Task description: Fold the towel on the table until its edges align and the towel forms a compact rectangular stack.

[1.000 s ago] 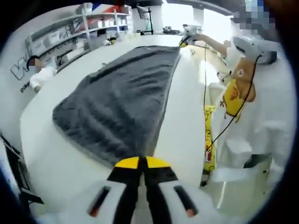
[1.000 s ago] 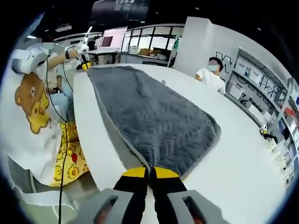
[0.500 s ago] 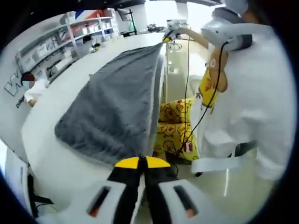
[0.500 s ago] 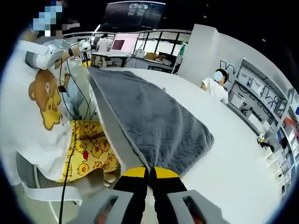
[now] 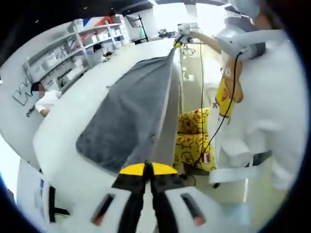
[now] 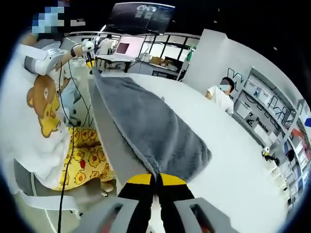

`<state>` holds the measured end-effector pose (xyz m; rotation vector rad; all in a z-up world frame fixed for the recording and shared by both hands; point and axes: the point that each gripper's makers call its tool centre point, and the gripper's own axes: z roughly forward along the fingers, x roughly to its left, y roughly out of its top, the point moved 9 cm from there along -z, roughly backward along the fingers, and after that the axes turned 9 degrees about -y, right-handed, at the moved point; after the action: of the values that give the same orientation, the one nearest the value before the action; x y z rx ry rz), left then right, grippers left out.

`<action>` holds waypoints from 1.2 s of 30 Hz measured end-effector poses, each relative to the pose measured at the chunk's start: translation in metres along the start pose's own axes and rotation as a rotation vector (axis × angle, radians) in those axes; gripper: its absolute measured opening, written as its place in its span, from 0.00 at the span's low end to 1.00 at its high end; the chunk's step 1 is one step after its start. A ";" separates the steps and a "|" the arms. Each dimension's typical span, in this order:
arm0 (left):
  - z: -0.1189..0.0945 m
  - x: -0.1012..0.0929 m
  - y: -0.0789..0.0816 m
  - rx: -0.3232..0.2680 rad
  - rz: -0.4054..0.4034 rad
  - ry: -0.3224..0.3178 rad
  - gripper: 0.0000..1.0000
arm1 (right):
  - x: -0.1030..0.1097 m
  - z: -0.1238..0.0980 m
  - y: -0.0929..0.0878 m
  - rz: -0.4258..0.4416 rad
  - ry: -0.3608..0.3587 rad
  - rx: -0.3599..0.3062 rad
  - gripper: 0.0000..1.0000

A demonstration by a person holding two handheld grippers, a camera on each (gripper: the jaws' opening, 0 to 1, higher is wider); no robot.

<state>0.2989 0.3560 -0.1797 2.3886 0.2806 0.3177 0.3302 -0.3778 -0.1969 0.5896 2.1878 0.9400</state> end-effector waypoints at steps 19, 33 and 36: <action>0.017 0.134 0.011 -0.061 -0.066 0.251 0.04 | -0.105 0.087 0.038 0.039 -0.139 -0.051 0.03; 0.073 0.194 0.000 0.052 -0.124 0.293 0.05 | -0.136 0.167 0.026 0.090 -0.159 0.064 0.03; 0.084 0.199 0.001 0.125 -0.100 0.303 0.05 | -0.135 0.177 0.021 0.085 -0.154 0.100 0.03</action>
<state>0.5131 0.3604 -0.2094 2.4342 0.5713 0.6327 0.5521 -0.3686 -0.2173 0.7819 2.0947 0.8041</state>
